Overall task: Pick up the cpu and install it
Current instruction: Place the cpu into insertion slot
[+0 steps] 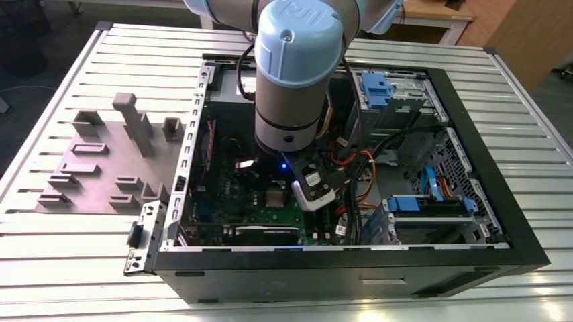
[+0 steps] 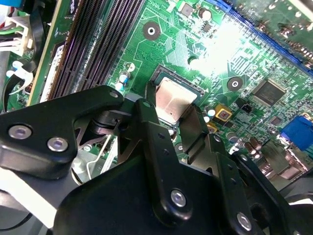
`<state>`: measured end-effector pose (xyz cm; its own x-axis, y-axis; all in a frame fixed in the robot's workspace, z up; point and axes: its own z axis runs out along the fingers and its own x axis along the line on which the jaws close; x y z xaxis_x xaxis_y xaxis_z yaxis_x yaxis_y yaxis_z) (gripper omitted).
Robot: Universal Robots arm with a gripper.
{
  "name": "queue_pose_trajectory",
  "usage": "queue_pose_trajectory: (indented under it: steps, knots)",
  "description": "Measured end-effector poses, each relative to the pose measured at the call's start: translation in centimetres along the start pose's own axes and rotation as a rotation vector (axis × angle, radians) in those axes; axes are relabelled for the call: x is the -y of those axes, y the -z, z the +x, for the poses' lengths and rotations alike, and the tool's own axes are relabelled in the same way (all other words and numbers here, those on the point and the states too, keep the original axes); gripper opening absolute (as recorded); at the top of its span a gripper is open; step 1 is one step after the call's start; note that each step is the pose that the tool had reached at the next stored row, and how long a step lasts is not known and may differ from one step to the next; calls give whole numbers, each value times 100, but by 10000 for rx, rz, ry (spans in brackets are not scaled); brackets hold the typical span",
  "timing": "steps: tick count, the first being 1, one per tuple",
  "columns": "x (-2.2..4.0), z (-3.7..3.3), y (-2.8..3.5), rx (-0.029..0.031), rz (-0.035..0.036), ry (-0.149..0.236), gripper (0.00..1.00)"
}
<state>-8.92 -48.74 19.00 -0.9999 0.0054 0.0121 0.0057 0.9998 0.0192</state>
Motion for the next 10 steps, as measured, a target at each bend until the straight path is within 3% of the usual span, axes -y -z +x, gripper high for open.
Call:
queue_pose_trajectory:
  steps: [9,10]
  knots:
    - [-1,-1,-4,5,-8,0,45]
    - [-1,-1,-5,6,-8,1,51]
